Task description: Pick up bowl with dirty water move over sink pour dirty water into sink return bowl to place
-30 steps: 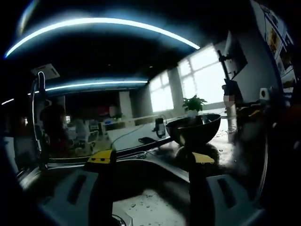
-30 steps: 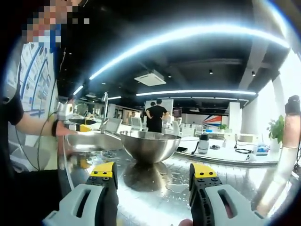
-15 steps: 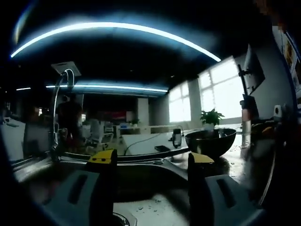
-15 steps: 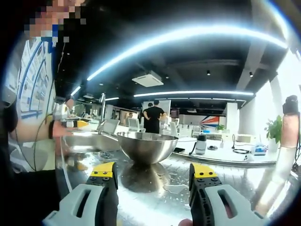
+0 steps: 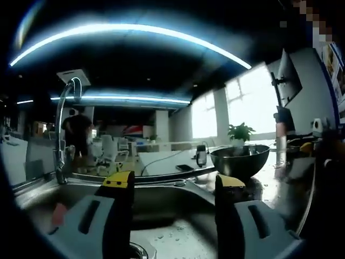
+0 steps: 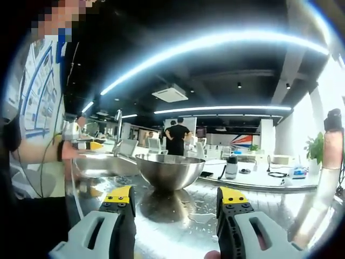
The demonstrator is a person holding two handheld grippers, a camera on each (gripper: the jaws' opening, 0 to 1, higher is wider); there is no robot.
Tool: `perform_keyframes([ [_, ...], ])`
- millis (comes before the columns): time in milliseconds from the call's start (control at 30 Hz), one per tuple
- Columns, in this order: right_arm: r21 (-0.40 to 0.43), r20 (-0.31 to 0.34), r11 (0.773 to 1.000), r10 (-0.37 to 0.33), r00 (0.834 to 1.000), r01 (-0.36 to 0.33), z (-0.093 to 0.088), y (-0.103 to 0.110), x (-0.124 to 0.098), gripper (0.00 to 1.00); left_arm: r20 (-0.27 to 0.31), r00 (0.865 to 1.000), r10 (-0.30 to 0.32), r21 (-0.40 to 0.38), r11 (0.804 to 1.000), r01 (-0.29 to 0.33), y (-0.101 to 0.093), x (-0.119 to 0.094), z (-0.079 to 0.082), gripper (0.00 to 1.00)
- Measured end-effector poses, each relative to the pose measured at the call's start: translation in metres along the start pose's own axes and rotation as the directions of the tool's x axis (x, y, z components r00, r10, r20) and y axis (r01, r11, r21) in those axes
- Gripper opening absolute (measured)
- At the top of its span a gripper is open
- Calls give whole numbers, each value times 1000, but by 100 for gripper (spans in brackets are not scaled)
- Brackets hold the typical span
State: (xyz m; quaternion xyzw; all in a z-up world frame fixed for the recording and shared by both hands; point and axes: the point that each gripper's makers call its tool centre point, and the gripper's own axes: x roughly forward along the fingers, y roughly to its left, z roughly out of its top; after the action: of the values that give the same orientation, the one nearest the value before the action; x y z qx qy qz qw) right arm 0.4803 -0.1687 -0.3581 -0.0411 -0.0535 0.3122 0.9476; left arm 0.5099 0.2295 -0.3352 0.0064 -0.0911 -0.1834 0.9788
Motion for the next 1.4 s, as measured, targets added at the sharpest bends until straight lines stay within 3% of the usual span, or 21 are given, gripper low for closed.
perform_keyframes([
  [33, -1, -1, 1000, -1, 1000, 1, 0, 0, 0, 54, 23, 1000, -3, -10, 1000, 3, -1, 0, 4, 61],
  [1400, 43, -28, 999, -27, 999, 28, -7, -6, -2, 53, -83, 996, -8, -4, 1000, 8, -3, 2, -18, 60],
])
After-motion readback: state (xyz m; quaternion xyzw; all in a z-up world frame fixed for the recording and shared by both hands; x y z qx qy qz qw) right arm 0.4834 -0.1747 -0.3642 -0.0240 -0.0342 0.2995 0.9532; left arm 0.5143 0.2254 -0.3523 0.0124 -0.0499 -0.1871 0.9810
